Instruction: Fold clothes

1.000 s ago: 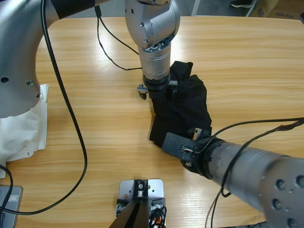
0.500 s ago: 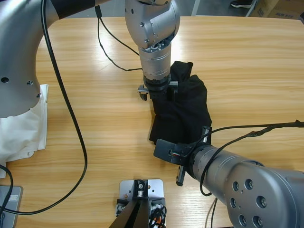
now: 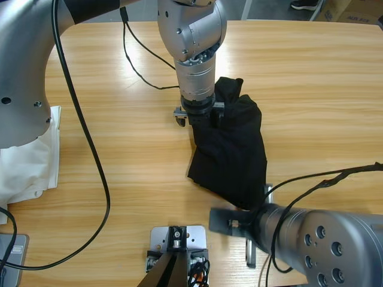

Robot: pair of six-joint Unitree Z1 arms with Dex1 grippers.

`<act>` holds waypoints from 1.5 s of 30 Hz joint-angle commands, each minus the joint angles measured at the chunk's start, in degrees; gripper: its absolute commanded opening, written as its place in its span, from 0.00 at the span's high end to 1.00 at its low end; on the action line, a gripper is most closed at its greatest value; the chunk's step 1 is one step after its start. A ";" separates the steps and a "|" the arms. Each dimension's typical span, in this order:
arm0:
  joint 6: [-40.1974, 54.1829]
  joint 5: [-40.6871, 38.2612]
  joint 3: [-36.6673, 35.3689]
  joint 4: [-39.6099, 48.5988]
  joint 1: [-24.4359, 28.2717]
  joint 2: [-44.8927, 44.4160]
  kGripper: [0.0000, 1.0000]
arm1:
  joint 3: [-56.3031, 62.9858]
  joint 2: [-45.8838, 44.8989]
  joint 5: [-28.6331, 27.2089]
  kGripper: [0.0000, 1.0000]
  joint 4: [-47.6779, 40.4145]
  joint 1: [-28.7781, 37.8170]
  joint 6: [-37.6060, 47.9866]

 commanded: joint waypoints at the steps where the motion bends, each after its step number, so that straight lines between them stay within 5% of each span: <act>1: 4.58 2.04 -24.27 8.99 0.30 -0.11 0.09 | -4.97 -15.71 -10.61 0.03 8.26 0.73 7.38; 6: 11.41 3.45 -22.69 9.11 0.81 -9.80 0.10 | -13.31 -19.54 -12.74 0.00 21.50 0.73 21.52; 10: 19.52 4.50 -11.95 9.15 1.29 -17.97 0.09 | -13.74 -18.61 -9.63 0.01 24.17 -0.90 37.23; 15: 20.04 6.93 18.80 6.92 6.79 -36.32 0.08 | -15.48 -13.30 1.32 0.06 23.99 -10.25 47.44; 21: 20.94 4.62 54.80 -14.26 11.66 -56.89 0.09 | -20.93 -12.40 1.55 0.05 27.51 -16.21 43.19; 26: 19.06 -0.32 78.00 -33.53 10.60 -68.66 0.09 | -21.96 -8.50 10.69 0.04 35.63 -22.96 42.20; 32: 17.06 1.04 87.83 -37.98 9.81 -81.78 0.09 | -19.91 1.19 17.72 0.04 21.66 -22.54 46.46; 38: 12.96 0.86 85.87 -31.63 9.55 -82.64 0.09 | -19.99 0.39 8.30 0.04 19.34 -23.91 43.59; 45: 10.20 -4.38 85.54 -34.57 9.55 -78.84 0.09 | -18.92 -4.21 8.11 0.04 23.15 -25.19 41.94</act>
